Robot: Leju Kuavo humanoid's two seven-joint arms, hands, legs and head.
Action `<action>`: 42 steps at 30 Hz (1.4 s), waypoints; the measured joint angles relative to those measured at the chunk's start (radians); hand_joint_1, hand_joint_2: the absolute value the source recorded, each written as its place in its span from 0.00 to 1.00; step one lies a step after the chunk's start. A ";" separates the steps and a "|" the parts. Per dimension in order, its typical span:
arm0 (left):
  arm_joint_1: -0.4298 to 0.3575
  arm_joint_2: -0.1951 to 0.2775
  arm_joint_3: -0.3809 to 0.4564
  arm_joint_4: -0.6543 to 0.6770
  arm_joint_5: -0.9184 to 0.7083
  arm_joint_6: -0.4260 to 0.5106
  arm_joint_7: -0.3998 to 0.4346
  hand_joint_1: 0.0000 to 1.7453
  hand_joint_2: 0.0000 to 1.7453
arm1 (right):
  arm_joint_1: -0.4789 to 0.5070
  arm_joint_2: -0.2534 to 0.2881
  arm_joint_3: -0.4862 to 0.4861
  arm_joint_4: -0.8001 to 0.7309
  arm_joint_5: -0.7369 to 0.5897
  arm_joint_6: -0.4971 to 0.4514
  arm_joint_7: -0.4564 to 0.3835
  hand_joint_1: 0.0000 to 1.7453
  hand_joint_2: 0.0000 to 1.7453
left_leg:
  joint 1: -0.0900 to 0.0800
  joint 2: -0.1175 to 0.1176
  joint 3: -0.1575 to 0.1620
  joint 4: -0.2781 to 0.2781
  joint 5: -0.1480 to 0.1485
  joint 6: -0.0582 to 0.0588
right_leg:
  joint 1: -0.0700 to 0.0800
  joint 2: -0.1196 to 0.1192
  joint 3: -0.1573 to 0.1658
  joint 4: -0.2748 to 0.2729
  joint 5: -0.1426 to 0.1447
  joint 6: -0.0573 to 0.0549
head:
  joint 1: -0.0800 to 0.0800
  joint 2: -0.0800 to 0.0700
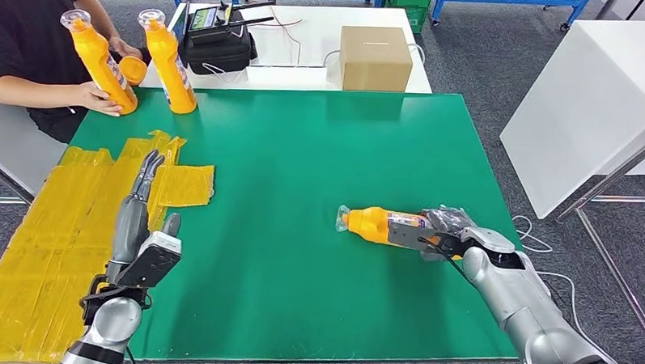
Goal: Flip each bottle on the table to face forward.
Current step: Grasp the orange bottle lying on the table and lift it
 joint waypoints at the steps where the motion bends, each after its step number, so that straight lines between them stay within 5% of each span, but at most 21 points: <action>1: 0.006 0.000 0.000 0.000 0.014 -0.008 -0.001 0.00 0.00 | 0.009 -0.010 0.004 -0.021 -0.027 0.005 0.006 1.00 1.00 | 0.000 0.000 0.000 0.000 0.000 0.000 | 0.000 0.000 0.000 0.000 0.000 0.000 | 0.000 0.000; 5: 0.026 0.000 0.000 0.000 0.055 -0.034 -0.006 0.00 0.00 | 0.039 -0.044 0.018 -0.091 -0.095 0.011 0.014 1.00 1.00 | 0.000 -0.001 -0.003 0.000 0.000 0.000 | 0.000 0.000 -0.002 0.000 0.000 0.000 | 0.000 0.000; 9: 0.044 -0.005 0.005 -0.009 0.217 -0.143 0.002 0.00 1.00 | 0.073 -0.066 0.015 -0.160 -0.259 -0.003 0.010 1.00 1.00 | 0.000 -0.001 -0.006 0.000 0.000 0.000 | -0.001 0.000 -0.004 0.000 0.000 0.000 | 0.000 0.000; 13: 0.076 -0.023 0.017 -0.036 0.442 -0.269 0.016 0.00 1.00 | 0.116 -0.073 -0.010 -0.274 -0.473 -0.034 0.013 1.00 1.00 | 0.000 -0.001 -0.010 0.000 0.000 0.000 | -0.001 0.000 -0.009 0.001 0.000 0.001 | 0.000 0.000; 24: 0.162 -0.109 0.013 -0.103 0.849 -0.418 0.012 0.00 1.00 | 0.192 -0.023 -0.041 -0.581 -0.667 -0.192 -0.072 1.00 1.00 | 0.000 -0.002 -0.014 0.000 0.000 0.000 | -0.001 -0.001 -0.013 0.001 0.000 0.001 | 0.000 0.000; 33: 0.185 -0.148 -0.035 -0.119 0.907 -0.442 0.018 0.00 1.00 | 0.246 0.071 -0.001 -0.654 -0.710 -0.204 -0.095 1.00 1.00 | 0.000 -0.002 -0.015 0.000 0.000 0.000 | -0.001 -0.001 -0.013 0.001 0.000 0.000 | 0.000 0.000; 42: 0.143 -0.158 -0.099 -0.085 0.916 -0.429 0.025 0.00 1.00 | 0.235 0.197 0.130 -0.516 -0.758 -0.196 -0.109 1.00 1.00 | 0.001 -0.002 -0.015 0.000 0.000 0.000 | 0.000 -0.001 -0.013 0.001 0.000 0.000 | 0.000 0.000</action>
